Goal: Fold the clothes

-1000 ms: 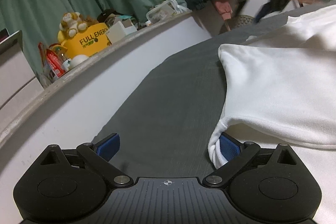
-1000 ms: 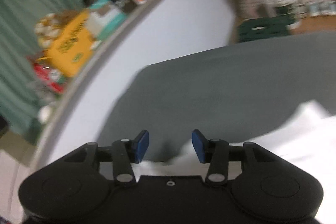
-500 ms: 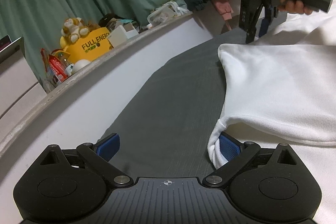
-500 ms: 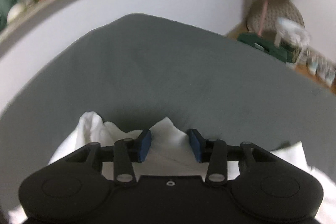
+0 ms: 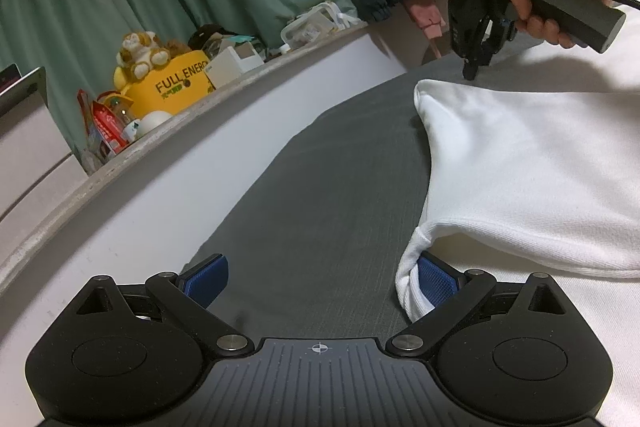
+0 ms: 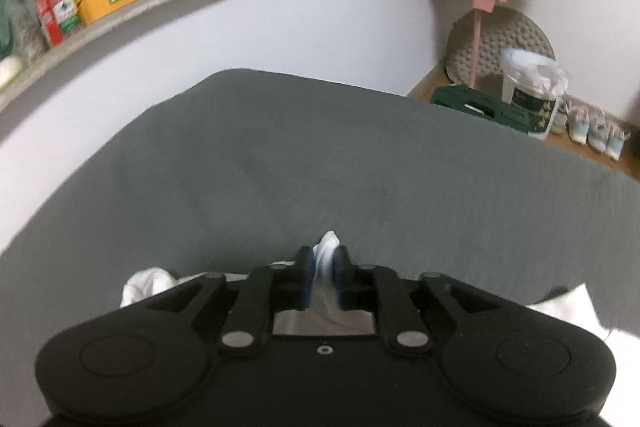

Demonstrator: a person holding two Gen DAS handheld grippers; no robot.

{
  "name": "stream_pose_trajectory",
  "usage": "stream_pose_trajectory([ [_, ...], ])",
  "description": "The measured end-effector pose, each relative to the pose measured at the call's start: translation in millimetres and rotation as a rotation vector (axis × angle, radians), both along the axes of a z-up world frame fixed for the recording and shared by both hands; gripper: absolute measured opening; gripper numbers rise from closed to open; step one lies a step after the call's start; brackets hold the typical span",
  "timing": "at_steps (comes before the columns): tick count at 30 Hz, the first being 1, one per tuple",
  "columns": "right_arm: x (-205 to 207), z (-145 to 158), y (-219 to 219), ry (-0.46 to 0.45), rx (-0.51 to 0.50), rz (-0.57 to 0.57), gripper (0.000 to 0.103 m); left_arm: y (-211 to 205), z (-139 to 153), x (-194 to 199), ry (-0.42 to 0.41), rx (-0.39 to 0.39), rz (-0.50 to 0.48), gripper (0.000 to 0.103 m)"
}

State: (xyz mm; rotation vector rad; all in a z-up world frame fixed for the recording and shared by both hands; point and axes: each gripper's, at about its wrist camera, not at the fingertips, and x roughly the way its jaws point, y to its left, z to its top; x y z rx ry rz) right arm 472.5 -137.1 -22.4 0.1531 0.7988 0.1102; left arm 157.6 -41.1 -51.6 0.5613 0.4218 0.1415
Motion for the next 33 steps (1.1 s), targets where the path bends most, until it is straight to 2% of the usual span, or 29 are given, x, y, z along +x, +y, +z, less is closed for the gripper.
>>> stream_pose_trajectory([
  [1,-2.3,1.5,-3.2,0.001,0.004,-0.014,0.043,0.4,0.0,0.2,0.001,-0.002,0.0,0.099],
  [3,-18.7,8.9,-12.9,-0.022,0.047,-0.021,0.05,0.4,-0.1,0.3,0.002,-0.002,0.001,0.099],
  [8,-82.3,37.6,-52.9,-0.019,0.299,0.02,0.055,0.4,2.5,2.3,0.012,-0.005,0.004,0.1],
  [9,-101.2,43.6,-62.9,-0.011,0.364,0.023,0.061,1.7,4.0,3.0,0.019,-0.014,0.005,0.1],
  [10,-124.8,48.8,-72.8,0.002,0.427,0.025,0.066,3.0,5.4,3.7,0.026,-0.023,0.006,0.101],
  [12,-173.8,56.8,-89.8,0.034,0.504,0.023,0.067,6.2,9.0,5.4,0.043,-0.044,0.007,0.103],
  [14,-226.7,62.7,-101.7,0.039,0.553,0.017,0.068,12.8,16.2,8.1,0.082,-0.082,0.001,0.103],
  [15,-254.0,65.2,-106.6,0.035,0.571,0.013,0.071,16.1,19.8,9.5,0.102,-0.101,-0.002,0.103],
  [19,-340.8,67.9,-120.8,0.039,0.577,-0.117,0.075,23.8,33.9,3.9,0.153,-0.144,0.001,0.103],
  [22,-379.7,62.6,-131.8,0.059,0.584,-0.24,0.075,30.0,46.0,-8.6,0.166,-0.18,0.016,0.103],
  [28,-409.2,57.5,-156.8,0.047,0.535,-0.326,0.076,53.8,61.4,-33.5,0.169,-0.21,0.174,0.103],
  [31,-410.8,59.7,-171.0,0.053,0.45,-0.293,0.083,60.1,69.8,-51.6,0.131,-0.255,0.198,0.103],
  [33,-412.0,60.9,-179.7,0.064,0.39,-0.265,0.083,59.1,75.2,-64.0,0.113,-0.298,0.196,0.103],
])
